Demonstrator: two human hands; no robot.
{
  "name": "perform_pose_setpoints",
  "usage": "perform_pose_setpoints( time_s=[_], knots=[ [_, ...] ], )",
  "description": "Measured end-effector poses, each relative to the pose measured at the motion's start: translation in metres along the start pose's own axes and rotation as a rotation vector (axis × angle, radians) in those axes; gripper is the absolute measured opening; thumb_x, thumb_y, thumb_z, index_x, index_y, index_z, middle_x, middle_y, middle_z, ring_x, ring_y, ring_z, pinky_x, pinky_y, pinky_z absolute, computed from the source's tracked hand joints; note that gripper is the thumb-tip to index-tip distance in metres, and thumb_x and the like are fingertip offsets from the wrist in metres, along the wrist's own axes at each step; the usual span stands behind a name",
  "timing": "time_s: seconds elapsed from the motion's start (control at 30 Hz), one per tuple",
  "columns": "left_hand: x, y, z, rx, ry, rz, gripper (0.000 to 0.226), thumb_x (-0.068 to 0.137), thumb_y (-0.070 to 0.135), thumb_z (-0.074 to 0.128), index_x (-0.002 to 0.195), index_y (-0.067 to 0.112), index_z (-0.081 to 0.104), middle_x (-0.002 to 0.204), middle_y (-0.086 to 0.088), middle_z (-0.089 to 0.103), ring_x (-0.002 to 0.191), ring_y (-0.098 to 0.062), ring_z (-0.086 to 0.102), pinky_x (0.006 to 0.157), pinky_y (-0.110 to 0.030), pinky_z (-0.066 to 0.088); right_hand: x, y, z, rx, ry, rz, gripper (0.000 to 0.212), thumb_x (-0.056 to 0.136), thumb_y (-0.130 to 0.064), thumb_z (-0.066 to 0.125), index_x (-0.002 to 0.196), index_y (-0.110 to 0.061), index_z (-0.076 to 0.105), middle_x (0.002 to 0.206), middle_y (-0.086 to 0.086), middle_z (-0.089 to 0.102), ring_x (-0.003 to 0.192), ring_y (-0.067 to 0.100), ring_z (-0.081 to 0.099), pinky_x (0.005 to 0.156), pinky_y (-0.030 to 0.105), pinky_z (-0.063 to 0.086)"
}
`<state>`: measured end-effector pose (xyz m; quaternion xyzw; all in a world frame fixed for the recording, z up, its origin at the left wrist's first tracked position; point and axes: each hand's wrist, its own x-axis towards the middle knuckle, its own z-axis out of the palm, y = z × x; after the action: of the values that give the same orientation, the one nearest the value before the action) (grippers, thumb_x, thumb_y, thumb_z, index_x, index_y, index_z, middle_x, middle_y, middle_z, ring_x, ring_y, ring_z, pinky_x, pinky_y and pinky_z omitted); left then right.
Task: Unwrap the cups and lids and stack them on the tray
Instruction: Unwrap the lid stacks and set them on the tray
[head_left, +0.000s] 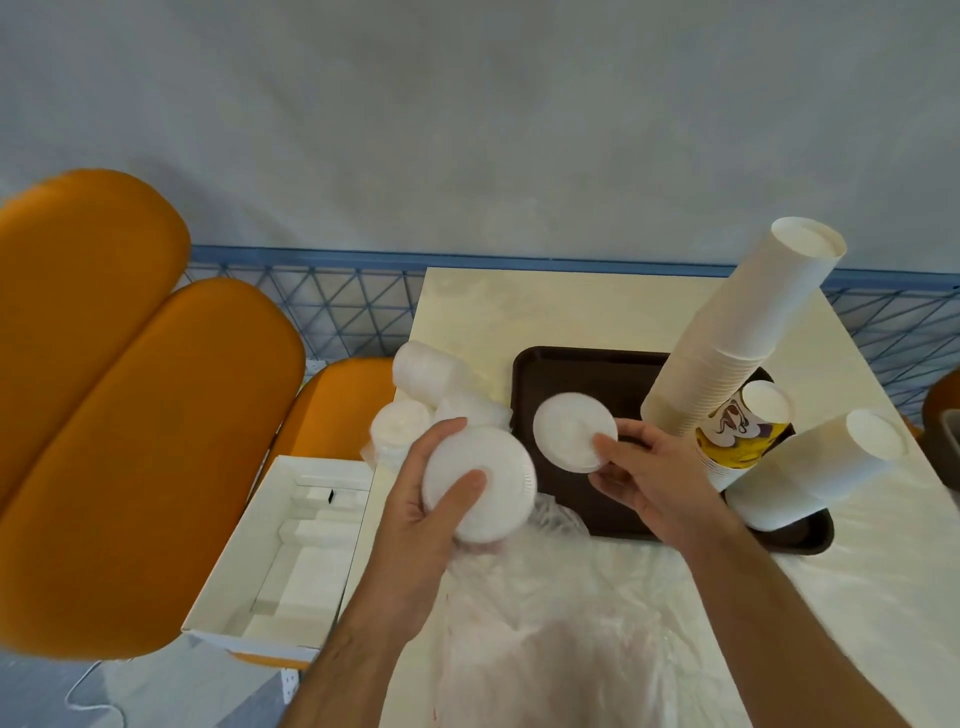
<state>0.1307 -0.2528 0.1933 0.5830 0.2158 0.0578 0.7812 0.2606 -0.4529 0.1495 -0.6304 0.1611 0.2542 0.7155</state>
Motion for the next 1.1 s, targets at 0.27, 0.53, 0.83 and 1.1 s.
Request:
perform_pose_setpoints(
  time_s=[0.27, 0.53, 0.83, 1.1],
  knots=[
    [-0.001, -0.005, -0.027, 0.024, 0.162, -0.007, 0.049, 0.081, 0.026, 0.071, 0.123, 0.047, 0.058, 0.125, 0.013, 0.057, 0.117, -0.024, 0.053, 0.068, -0.041, 0.061, 0.075, 0.059, 0.005, -0.783, 0.119, -0.232, 0.038, 0.090, -0.012, 0.074, 0.123, -0.023, 0.060, 0.123, 0.006, 0.061, 0.103, 0.021, 0.061, 0.068, 0.024, 0.061],
    [-0.006, -0.010, -0.024, 0.126, 0.165, 0.052, 0.050, 0.077, 0.028, 0.075, 0.119, 0.051, 0.058, 0.115, 0.022, 0.059, 0.113, -0.018, 0.055, 0.065, -0.038, 0.062, 0.078, 0.068, 0.005, -1.322, 0.088, -0.249, 0.040, 0.098, -0.029, 0.065, 0.137, -0.024, 0.060, 0.151, 0.007, 0.041, 0.129, 0.030, 0.050, 0.107, 0.039, 0.047],
    [-0.004, -0.018, -0.003, 0.476, 0.095, 0.223, 0.048, 0.083, 0.036, 0.074, 0.121, 0.054, 0.050, 0.122, 0.028, 0.054, 0.115, 0.000, 0.052, 0.077, -0.012, 0.051, -0.051, -0.022, 0.045, -0.732, -0.182, -0.459, 0.026, 0.095, -0.024, 0.068, 0.119, -0.032, 0.068, 0.108, -0.017, 0.068, 0.096, 0.007, 0.066, 0.080, 0.021, 0.058],
    [-0.009, -0.018, 0.016, 0.610, 0.039, 0.349, 0.051, 0.086, 0.034, 0.073, 0.114, 0.067, 0.046, 0.116, 0.035, 0.051, 0.113, 0.017, 0.045, 0.075, 0.005, 0.038, -0.091, -0.033, 0.039, -0.799, -0.175, -0.466, 0.025, 0.091, -0.027, 0.073, 0.116, -0.030, 0.070, 0.110, -0.017, 0.067, 0.094, 0.003, 0.066, 0.082, 0.019, 0.058]
  ],
)
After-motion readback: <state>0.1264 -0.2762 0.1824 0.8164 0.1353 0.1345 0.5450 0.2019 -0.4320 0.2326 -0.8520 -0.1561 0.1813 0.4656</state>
